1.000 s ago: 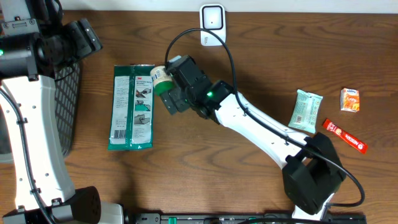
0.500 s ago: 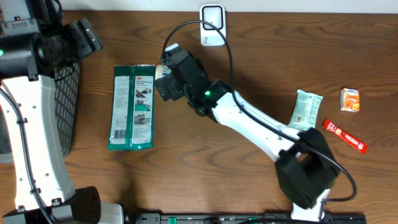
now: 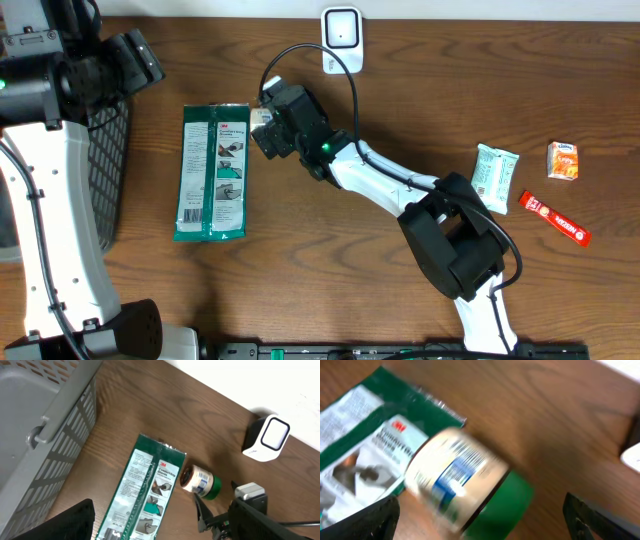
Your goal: Scan the item barcode
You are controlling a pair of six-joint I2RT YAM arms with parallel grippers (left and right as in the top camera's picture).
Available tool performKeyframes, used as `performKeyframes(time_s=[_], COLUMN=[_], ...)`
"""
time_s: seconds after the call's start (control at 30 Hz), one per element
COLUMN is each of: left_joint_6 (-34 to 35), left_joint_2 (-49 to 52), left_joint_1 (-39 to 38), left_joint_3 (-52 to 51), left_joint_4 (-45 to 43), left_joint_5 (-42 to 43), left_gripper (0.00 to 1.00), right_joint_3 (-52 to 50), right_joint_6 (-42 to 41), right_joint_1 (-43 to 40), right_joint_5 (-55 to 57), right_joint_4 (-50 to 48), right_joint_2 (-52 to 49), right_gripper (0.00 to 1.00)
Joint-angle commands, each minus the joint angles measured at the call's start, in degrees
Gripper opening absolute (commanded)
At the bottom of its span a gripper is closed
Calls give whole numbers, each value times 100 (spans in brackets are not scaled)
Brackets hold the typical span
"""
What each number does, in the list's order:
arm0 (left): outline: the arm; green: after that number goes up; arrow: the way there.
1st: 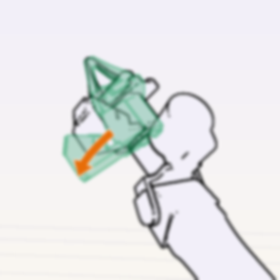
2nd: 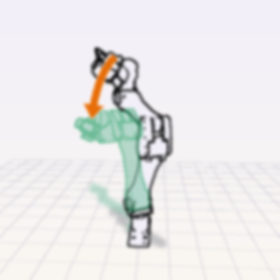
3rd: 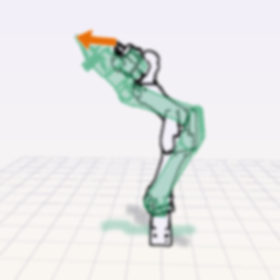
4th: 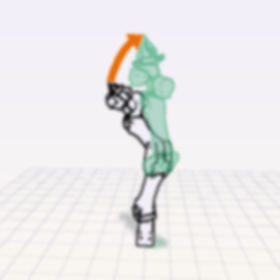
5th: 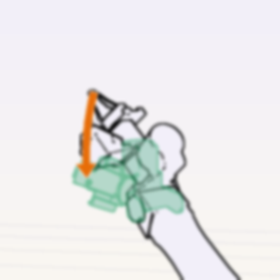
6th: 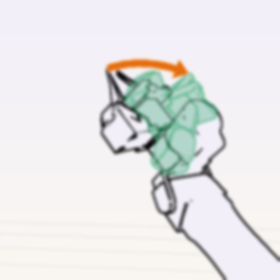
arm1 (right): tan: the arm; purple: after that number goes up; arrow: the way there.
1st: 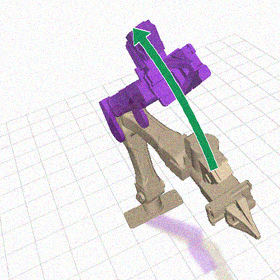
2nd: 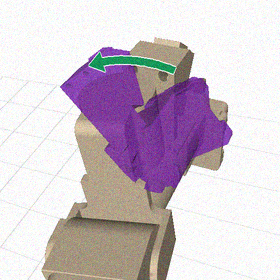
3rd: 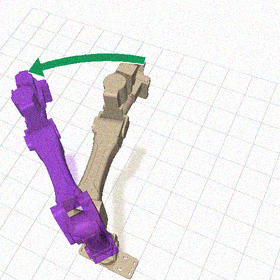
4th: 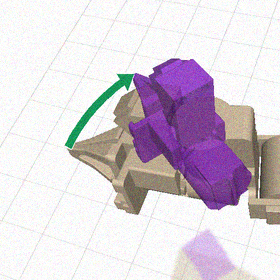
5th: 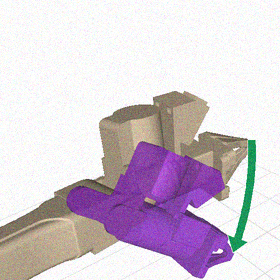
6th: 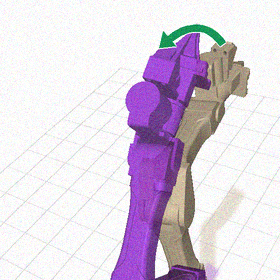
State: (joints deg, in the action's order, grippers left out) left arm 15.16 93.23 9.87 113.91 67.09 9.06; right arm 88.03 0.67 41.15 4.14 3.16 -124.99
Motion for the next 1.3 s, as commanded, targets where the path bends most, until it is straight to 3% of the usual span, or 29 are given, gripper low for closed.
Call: performKeyframes(time_s=[0.0,0.2,0.5,0.6,0.87,1.13,1.27], left_joint_6=[-48,-48,-48,-48,-48,-48,-48], left_joint_2=[15,15,15,15,15,15,15], left_joint_1=[20,20,20,20,20,20,20], left_joint_3=[31,31,31,31,31,31,31], left_joint_4=[17,17,17,17,17,17,20], left_joint_5=[35,35,35,35,35,35,35], left_gripper=[85,85,85,85,85,85,85], right_joint_3=[17,17,20,20,20,20,17], right_joint_6=[332,737,1005,1012,1016,1029,1434], right_joint_1=[20,17,17,-20,-87,-463,-608], right_joint_5=[-621,-1784,-1919,-1563,-605,-1010,-1576], right_joint_4=[302,1158,2586,2798,2507,1486,927], right_joint_2=[15,15,474,866,1303,732,417], right_gripper=[99,92,80,82,91,97,97])
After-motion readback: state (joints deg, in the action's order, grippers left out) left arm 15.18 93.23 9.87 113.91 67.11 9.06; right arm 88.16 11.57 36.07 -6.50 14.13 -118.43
